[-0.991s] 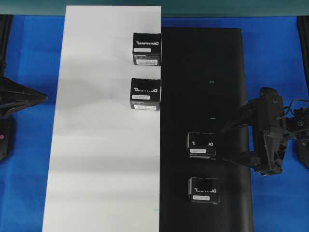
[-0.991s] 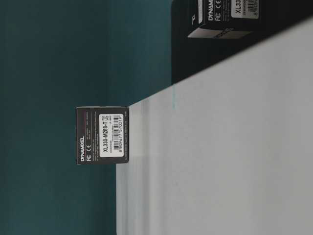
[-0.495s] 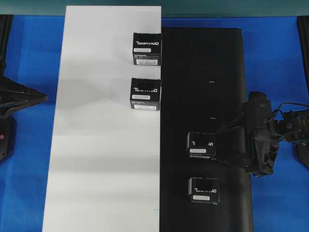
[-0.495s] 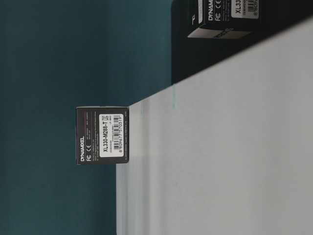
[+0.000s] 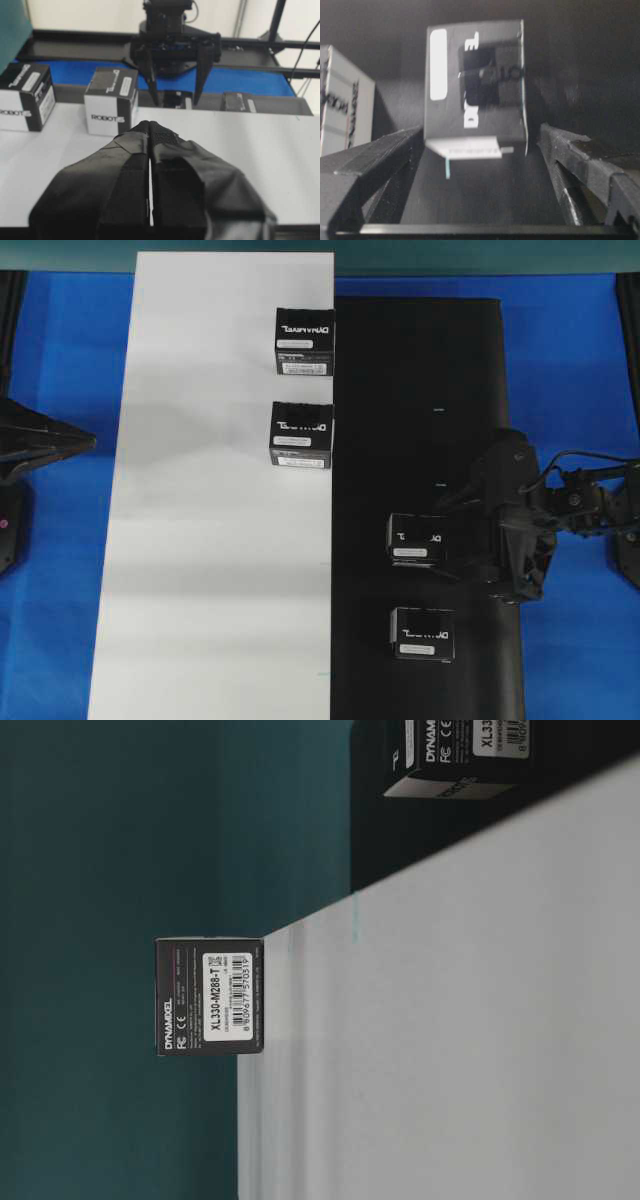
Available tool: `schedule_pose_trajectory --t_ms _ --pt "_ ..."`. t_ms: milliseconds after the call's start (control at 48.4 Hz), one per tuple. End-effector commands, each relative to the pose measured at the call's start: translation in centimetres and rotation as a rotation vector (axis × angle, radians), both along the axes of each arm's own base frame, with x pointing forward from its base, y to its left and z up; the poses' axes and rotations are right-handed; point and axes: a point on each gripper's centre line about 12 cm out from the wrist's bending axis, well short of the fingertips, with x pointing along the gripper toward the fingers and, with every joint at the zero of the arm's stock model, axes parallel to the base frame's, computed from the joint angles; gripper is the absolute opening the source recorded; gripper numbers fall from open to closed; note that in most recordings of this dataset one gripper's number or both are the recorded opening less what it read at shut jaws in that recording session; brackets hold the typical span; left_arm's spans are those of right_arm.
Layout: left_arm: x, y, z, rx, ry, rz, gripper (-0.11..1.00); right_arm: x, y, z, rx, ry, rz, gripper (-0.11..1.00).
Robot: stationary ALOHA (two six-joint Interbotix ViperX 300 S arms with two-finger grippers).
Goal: Place the box from the black base onto the white base.
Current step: 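Lower the right gripper around the upper black-base box and close it, then lift the box and carry it left onto the white base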
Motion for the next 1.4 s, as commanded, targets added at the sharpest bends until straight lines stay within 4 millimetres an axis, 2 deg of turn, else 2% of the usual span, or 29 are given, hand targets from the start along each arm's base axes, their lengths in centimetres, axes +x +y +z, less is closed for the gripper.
schedule_pose_trajectory --t_ms 0,330,661,743,888,1012,1115,1383 --pt "0.0 0.0 1.2 0.001 -0.031 0.002 -0.03 0.9 0.1 -0.1 -0.003 -0.002 0.001 1.00" --pt "0.1 0.0 1.2 0.001 -0.031 0.002 -0.03 2.8 0.2 -1.2 -0.005 0.017 0.000 1.00" --pt "0.0 0.0 1.2 0.004 -0.031 0.000 -0.03 2.7 0.2 -1.5 -0.006 0.033 0.000 0.98" --pt "0.0 0.0 1.2 0.004 -0.031 0.000 -0.03 2.7 0.2 -1.5 -0.006 0.038 0.002 0.90" --pt "0.1 0.0 1.1 0.003 -0.029 0.000 -0.03 2.6 0.4 -1.5 -0.010 0.032 0.012 0.61" --pt "0.0 0.0 1.2 0.003 -0.031 0.000 -0.03 2.6 0.6 -1.3 -0.010 0.027 0.017 0.59" --pt "0.1 0.0 1.1 0.003 -0.028 -0.002 -0.03 2.7 0.6 -0.6 -0.005 0.009 0.015 0.59" --pt "0.0 0.0 1.2 0.004 -0.031 -0.002 -0.03 2.9 0.7 4.4 0.004 -0.037 0.023 0.59"
